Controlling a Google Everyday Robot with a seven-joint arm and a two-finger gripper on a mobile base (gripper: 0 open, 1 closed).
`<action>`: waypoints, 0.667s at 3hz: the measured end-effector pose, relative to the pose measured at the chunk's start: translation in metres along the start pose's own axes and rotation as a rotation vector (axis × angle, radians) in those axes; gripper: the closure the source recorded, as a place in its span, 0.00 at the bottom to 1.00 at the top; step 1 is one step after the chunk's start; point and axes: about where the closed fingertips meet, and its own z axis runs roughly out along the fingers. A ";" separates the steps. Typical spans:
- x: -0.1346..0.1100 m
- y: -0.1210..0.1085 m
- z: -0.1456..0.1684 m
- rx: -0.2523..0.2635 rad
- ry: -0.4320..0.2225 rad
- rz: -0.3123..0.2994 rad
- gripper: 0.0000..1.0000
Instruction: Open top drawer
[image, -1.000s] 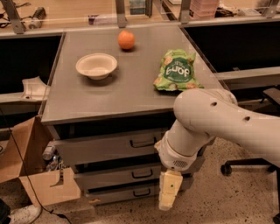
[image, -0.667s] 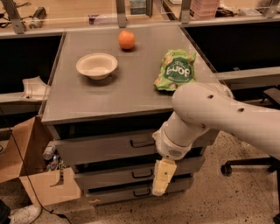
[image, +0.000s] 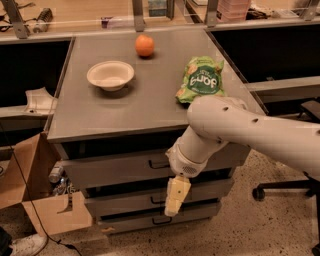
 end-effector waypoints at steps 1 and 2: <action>-0.005 -0.009 0.017 -0.013 -0.008 0.014 0.00; -0.006 -0.006 0.038 -0.071 -0.008 0.010 0.00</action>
Offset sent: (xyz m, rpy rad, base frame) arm 0.0175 0.0227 -0.0343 0.0231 0.0574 -0.0068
